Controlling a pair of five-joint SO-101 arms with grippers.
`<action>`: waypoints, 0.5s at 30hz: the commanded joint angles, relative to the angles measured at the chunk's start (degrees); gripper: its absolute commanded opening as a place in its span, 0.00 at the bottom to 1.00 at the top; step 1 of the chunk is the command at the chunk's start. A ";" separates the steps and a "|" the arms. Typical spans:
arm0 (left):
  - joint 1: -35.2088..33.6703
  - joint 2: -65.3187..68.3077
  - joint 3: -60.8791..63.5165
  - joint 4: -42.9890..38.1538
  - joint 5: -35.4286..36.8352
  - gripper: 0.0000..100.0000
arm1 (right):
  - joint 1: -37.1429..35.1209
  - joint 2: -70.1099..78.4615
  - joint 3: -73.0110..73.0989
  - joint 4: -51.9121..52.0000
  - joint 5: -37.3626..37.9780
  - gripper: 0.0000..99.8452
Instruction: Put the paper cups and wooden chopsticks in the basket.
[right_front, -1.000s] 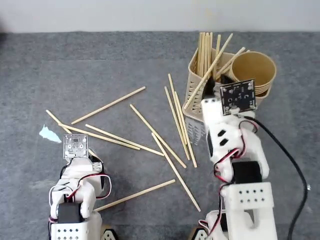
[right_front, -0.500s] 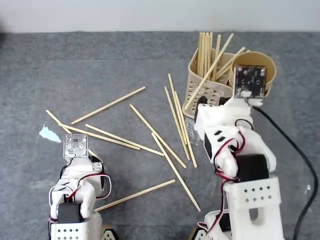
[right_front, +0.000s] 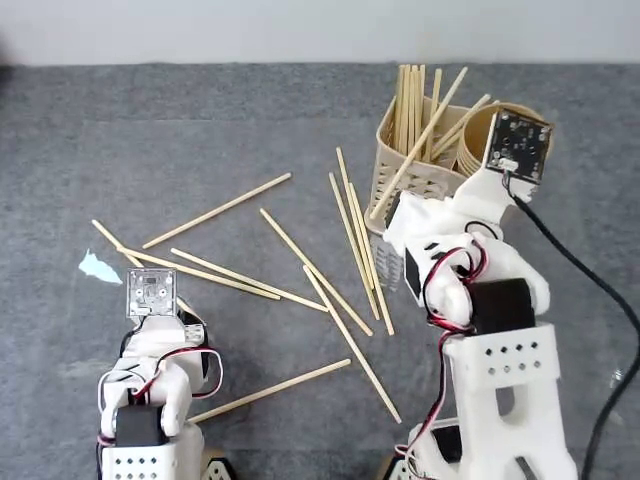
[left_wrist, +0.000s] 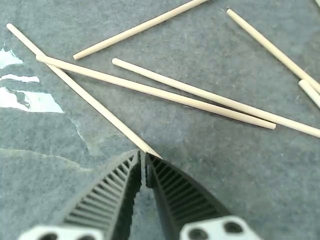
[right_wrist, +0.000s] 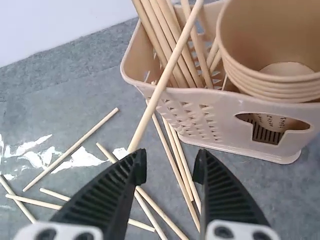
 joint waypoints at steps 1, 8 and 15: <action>-0.18 0.18 -0.48 -1.05 -0.44 0.02 | -1.01 0.04 -3.69 -0.48 -0.62 0.17; -0.18 0.18 -0.48 -0.97 -0.44 0.02 | -6.55 0.04 -3.69 -4.00 -0.44 0.17; -0.18 0.18 -0.48 -0.97 -0.44 0.02 | -6.29 3.21 -2.37 -8.57 0.00 0.17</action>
